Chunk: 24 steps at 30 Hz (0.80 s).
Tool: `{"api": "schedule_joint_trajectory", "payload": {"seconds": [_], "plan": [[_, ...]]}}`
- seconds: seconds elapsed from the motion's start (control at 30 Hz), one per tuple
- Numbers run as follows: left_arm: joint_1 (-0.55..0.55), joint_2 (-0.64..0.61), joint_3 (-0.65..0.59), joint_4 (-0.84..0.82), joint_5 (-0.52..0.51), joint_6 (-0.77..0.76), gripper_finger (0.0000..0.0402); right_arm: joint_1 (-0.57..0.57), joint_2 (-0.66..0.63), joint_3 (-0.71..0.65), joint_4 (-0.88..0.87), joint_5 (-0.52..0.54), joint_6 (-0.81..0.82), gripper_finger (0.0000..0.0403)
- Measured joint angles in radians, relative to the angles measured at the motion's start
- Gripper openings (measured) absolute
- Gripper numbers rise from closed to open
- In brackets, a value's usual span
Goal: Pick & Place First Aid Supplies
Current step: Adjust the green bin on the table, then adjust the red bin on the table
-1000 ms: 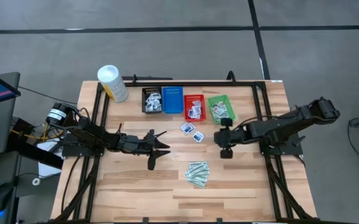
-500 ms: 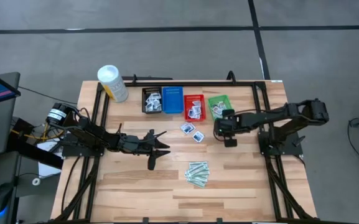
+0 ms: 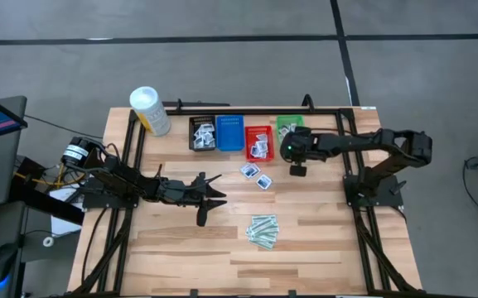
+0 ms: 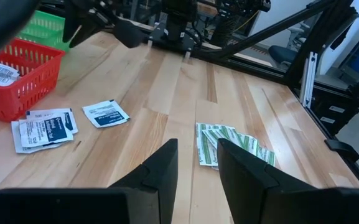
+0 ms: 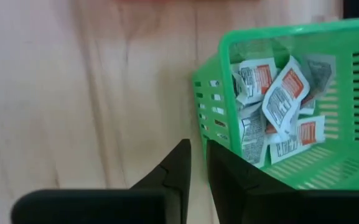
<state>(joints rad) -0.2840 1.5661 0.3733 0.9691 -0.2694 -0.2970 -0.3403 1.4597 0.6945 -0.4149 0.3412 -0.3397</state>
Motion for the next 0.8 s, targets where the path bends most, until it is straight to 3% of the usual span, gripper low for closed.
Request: {"api": "schedule_joint_trajectory", "payload": {"seconds": [0.17, 0.37, 0.5, 0.63, 0.8], "plan": [[0.000, 0.000, 0.000, 0.000, 0.000, 0.000, 0.0112, 0.006, 0.000, 0.000, -0.011, -0.021, 0.067, 0.0035], [0.000, 0.000, 0.000, -0.003, 0.000, 0.000, 0.0112, 0.152, 0.000, 0.000, -0.004, -0.082, 0.156, 0.0019], [0.000, 0.000, 0.000, -0.003, 0.000, 0.000, 0.0112, 0.248, 0.004, 0.000, 0.165, -0.083, 0.126, 0.0013], [0.000, 0.000, 0.000, -0.003, 0.000, 0.001, 0.0112, 0.270, 0.052, 0.003, 0.372, -0.090, 0.062, 0.0016], [0.000, 0.000, 0.000, -0.003, -0.010, -0.004, 0.0112, 0.268, 0.172, 0.086, 0.329, -0.085, 0.044, 0.0019]]}}
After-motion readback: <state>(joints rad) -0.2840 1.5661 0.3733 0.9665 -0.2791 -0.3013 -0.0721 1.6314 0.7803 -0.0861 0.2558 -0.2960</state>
